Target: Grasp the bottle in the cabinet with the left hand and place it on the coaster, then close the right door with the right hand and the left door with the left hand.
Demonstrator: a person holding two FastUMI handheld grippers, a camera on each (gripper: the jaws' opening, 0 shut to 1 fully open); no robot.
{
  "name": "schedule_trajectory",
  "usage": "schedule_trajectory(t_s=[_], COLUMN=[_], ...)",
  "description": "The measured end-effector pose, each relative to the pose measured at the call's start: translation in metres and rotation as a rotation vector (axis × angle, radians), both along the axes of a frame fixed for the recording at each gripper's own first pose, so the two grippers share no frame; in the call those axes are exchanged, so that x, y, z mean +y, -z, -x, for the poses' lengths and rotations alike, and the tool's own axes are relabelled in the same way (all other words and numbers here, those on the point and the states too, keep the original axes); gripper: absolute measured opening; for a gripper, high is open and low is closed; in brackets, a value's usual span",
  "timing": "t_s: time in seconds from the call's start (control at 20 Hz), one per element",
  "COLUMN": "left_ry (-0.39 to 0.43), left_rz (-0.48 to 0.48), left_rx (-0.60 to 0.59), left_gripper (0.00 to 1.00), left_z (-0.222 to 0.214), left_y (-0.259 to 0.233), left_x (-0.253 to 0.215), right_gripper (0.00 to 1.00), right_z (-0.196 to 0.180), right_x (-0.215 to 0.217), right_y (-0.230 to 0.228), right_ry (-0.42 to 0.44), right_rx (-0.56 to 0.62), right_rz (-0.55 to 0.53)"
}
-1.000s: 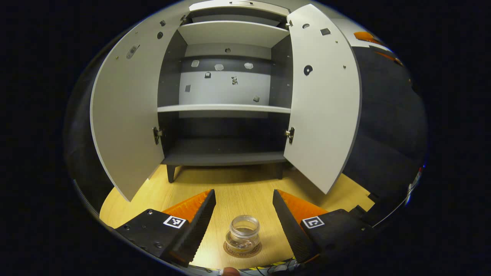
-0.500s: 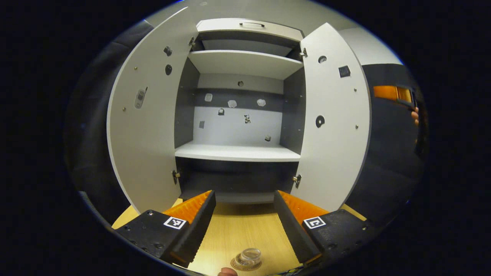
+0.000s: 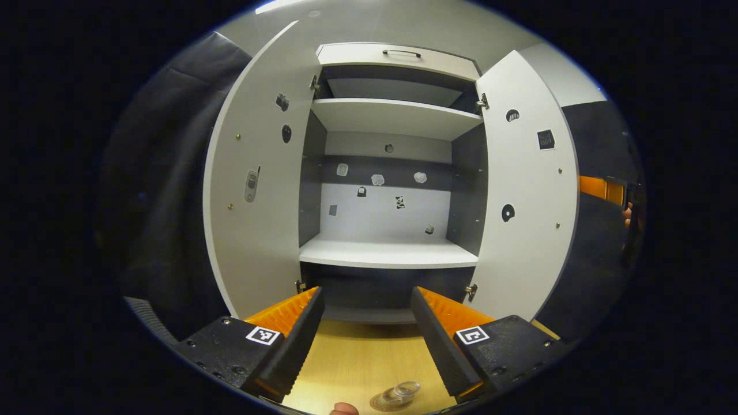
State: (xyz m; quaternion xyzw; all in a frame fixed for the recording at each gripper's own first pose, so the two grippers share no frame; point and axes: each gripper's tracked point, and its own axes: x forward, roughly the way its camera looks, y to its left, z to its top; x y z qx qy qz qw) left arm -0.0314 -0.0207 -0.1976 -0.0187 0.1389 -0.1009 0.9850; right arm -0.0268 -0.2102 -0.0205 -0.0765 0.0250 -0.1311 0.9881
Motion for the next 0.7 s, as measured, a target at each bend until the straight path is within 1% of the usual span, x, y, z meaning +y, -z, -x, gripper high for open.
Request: schedule_trajectory(t_s=[0.05, 0.1, 0.3, 0.35, 0.45, 0.5, 0.55, 0.6, 0.65, 0.7], left_ry=[-0.006, -0.011, -0.019, -0.022, -0.028, -0.032, -0.038, -0.044, -0.050, -0.059], left_rz=[-0.002, -0.001, 0.015, 0.023, 0.027, 0.022, 0.015, 0.009, 0.006, 0.007], left_rx=[0.001, -0.002, -0.018, -0.021, -0.028, -0.034, -0.041, -0.047, -0.052, -0.057], left_gripper=[0.95, 0.95, 0.95, 0.95, 0.95, 0.95, 0.94, 0.95, 0.95, 0.95], left_z=[0.000, -0.001, -0.009, -0.010, -0.012, -0.013, -0.014, -0.015, -0.015, -0.015], left_y=[-0.002, -0.004, -0.014, -0.017, -0.022, -0.024, -0.027, -0.028, -0.030, -0.032], left_x=[0.004, 0.008, 0.016, 0.018, 0.022, 0.025, 0.029, 0.032, 0.037, 0.041], right_gripper=[0.95, 0.93, 0.92, 0.95, 0.95, 0.95, 0.93, 0.95, 0.93, 0.93], right_z=[0.001, 0.001, -0.002, -0.005, -0.010, -0.014, -0.018, -0.023, -0.026, -0.031], right_x=[0.004, 0.007, 0.018, 0.025, 0.043, 0.052, 0.061, 0.068, 0.078, 0.086], right_y=[0.004, 0.005, 0.003, 0.004, 0.007, 0.007, 0.008, 0.008, 0.010, 0.011], right_ry=[-0.009, -0.017, -0.036, -0.051, -0.089, -0.108, -0.125, -0.142, -0.159, -0.175], right_rx=[0.003, 0.005, 0.006, 0.007, 0.012, 0.012, 0.012, 0.012, 0.013, 0.013], right_rz=[-0.021, -0.031, -0.027, -0.035, -0.050, -0.050, -0.049, -0.048, -0.048, -0.050])
